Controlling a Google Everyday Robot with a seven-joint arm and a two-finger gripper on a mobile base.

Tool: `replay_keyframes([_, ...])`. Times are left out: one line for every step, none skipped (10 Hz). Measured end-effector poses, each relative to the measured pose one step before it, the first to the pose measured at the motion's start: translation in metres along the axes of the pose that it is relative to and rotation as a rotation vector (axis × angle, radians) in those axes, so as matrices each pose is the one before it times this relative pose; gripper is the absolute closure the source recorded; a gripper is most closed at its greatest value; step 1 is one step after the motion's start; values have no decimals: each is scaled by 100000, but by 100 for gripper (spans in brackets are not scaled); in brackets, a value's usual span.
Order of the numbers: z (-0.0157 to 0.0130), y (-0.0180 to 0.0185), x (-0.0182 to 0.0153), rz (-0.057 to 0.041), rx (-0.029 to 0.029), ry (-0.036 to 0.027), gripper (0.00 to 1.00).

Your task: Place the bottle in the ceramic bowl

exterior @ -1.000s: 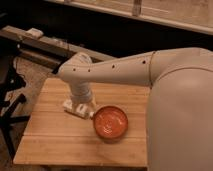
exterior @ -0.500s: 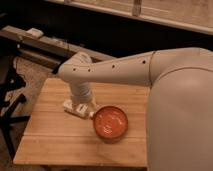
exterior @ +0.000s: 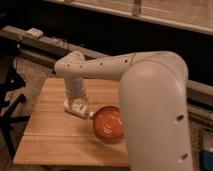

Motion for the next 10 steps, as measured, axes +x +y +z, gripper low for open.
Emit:
replay_keyframes([1465,235,-1278,-7246,-628,855,35])
replay_keyframes([1567,-122,-1122,-8656,-783,783,35])
replay_keyframes([705,-250,-656,-5146,-607,506,35])
replay_keyframes([499,-298,-810,-6031,-147,-367,35])
replay_keyframes([117,-217,-231,-1170,-437,-578,35])
replay_keyframes([279,-1033,-214,-244,134,-809,35])
replay_keyframes([71,-326,-289,-295,397,-639,35])
replay_keyframes([514,221,-626,-1405,720,-240,35])
replay_keyframes([411,66,-418,-700,417,-329,35])
replay_keyframes([503,-198,-182,-428,885,459,35])
